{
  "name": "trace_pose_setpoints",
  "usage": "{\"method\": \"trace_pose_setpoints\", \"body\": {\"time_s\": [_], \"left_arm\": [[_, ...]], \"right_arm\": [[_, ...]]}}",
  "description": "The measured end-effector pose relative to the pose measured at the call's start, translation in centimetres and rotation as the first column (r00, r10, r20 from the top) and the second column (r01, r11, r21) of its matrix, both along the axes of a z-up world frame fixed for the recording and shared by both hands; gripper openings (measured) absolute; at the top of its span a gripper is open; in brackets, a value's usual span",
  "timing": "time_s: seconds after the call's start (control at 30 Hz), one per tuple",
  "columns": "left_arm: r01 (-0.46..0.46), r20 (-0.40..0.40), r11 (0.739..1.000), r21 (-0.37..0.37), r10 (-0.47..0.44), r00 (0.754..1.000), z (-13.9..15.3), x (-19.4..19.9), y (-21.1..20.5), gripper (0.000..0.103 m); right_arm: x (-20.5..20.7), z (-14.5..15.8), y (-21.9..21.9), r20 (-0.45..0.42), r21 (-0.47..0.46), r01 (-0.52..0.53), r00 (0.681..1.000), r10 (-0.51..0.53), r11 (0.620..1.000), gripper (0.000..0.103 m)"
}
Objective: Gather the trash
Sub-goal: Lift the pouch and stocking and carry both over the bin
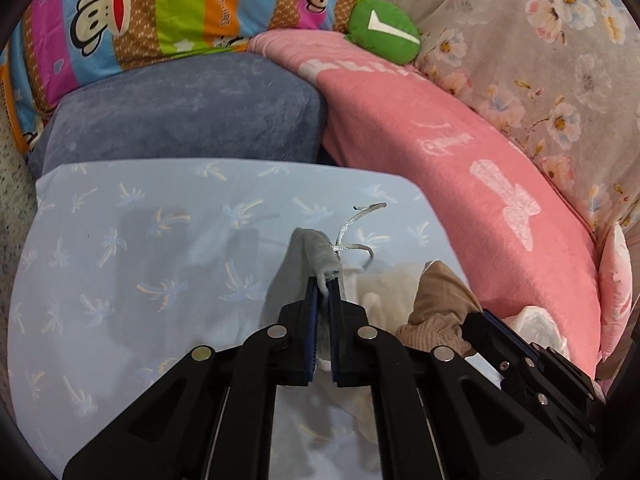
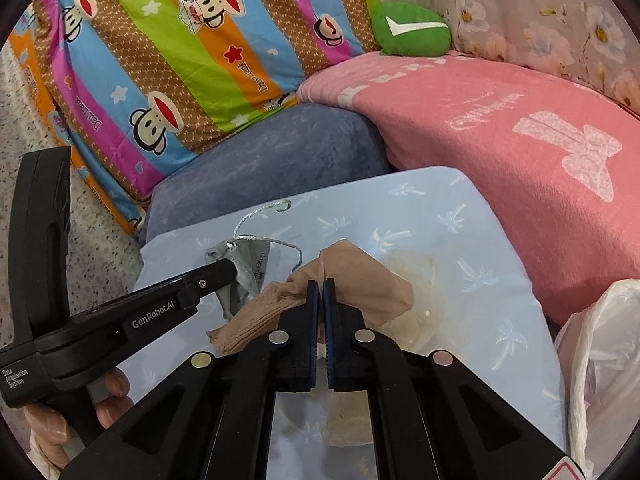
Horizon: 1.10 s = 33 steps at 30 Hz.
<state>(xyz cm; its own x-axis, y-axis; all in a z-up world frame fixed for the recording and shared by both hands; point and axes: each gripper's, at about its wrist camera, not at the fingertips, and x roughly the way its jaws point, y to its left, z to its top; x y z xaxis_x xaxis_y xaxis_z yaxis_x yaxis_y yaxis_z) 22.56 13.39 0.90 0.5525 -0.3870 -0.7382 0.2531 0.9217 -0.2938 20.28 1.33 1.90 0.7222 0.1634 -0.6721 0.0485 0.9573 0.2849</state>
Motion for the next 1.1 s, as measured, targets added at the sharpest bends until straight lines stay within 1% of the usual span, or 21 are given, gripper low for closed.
{"method": "trace_pose_setpoints", "body": {"time_s": [0.13,0.23,0.47,0.63,0.8,1.1], "left_arm": [[0.027,0.047,1.000,-0.004,-0.027,0.999,2.2,-1.5,-1.5,0.005],[0.051,0.074,0.999,-0.005,-0.051,0.996,3.3,-2.7,-2.8,0.005],[0.136,0.125,0.991,0.007,-0.136,0.983,5.4,-5.5,-7.3,0.005],[0.211,0.146,0.977,0.019,-0.211,0.967,6.2,-7.4,-11.1,0.005],[0.278,0.153,0.960,0.032,-0.280,0.948,6.4,-9.2,-14.7,0.005],[0.398,0.143,0.916,0.047,-0.401,0.905,6.2,-12.0,-20.9,0.005]], "right_arm": [[-1.9,2.8,-1.5,0.056,0.001,0.027,0.998,-0.027,1.000,0.003],[-3.6,4.3,-3.0,0.090,0.005,0.056,0.994,-0.056,0.998,0.003],[-7.6,6.5,-7.8,0.136,0.017,0.142,0.980,-0.143,0.990,0.003],[-10.7,7.1,-11.9,0.151,0.029,0.220,0.963,-0.221,0.975,0.003],[-13.9,7.1,-16.3,0.156,0.041,0.304,0.939,-0.306,0.952,0.003],[-18.7,6.0,-22.5,0.148,0.058,0.420,0.894,-0.424,0.906,0.003]]}}
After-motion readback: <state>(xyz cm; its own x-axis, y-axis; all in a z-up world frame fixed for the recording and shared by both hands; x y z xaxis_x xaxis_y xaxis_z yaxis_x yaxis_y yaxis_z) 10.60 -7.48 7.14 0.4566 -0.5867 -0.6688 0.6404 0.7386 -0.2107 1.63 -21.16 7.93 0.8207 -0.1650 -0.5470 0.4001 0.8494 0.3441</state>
